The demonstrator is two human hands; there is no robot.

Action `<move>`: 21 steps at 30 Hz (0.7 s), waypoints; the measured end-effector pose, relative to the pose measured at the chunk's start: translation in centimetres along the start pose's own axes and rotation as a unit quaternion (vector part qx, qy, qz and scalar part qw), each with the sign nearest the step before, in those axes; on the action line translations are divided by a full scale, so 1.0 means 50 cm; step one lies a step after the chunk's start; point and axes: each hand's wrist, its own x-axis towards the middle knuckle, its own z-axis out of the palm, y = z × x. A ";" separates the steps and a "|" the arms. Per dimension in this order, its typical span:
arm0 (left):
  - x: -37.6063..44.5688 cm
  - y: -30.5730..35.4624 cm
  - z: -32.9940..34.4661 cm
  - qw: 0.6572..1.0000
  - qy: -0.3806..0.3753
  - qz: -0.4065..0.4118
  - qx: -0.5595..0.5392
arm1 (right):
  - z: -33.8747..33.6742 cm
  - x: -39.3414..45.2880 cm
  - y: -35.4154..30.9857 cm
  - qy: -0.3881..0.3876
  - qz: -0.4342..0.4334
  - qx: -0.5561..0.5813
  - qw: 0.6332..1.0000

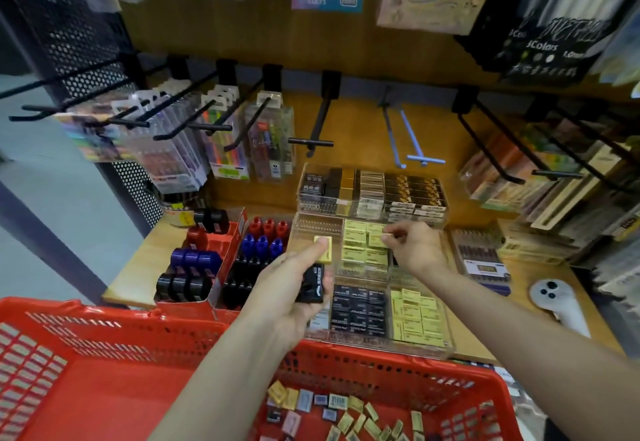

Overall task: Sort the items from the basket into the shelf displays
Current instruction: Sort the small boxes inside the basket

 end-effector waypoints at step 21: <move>-0.039 -0.021 0.029 0.988 -0.065 -0.020 0.136 | -0.145 -0.197 -0.047 -0.228 -0.207 0.246 0.919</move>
